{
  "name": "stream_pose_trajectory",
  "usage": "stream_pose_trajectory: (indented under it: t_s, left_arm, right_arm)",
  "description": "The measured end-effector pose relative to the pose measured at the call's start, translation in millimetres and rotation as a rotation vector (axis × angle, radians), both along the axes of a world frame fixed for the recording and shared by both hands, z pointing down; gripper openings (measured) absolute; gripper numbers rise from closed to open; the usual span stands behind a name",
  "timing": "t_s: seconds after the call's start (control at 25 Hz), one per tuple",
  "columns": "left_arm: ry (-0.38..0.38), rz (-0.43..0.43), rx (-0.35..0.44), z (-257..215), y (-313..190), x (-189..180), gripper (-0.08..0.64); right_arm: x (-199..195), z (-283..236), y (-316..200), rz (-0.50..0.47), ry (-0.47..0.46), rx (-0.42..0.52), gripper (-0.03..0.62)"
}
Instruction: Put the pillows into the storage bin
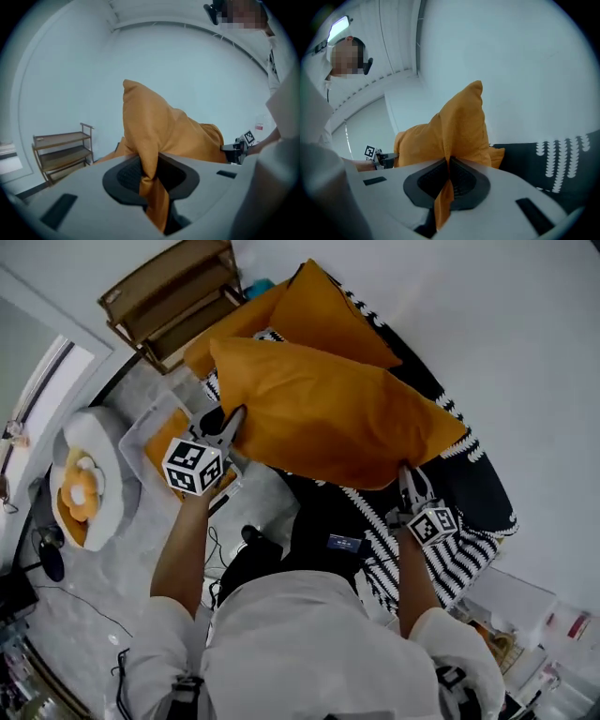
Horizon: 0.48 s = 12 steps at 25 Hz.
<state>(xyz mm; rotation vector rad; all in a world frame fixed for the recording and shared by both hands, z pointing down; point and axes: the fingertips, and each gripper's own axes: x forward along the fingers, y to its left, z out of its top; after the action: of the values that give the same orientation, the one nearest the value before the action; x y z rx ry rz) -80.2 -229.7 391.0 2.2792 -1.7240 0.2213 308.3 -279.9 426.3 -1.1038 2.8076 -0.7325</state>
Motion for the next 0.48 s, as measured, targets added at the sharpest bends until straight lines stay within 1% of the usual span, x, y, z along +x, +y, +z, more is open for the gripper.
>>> stream_pose_trajectory:
  t_s: [0.12,0.2,0.36,0.48]
  left_arm:
    - [-0.032,-0.054,0.023,-34.2,54.3,-59.7,0.083]
    - [-0.054,-0.092,0.03,-48.9,93.7,-99.1,0.083]
    - [-0.092,-0.191,0.02,-64.5,170.8,-173.1,0.083]
    - [-0.108,-0.267,0.003,-71.3,226.9,-221.4,0.083]
  right_arm:
    - [-64.9,-24.7,30.8,-0.061,-0.01,0.006,0.032]
    - [-109.3,-33.3,50.8,-0.109,-0.017,0.009,0.032]
    - [-197.7,-38.3,86.0,-0.215,-0.043,-0.015,0.032]
    - [-257.1,-37.1,120.0,-0.298,-0.055,-0.041,0.032]
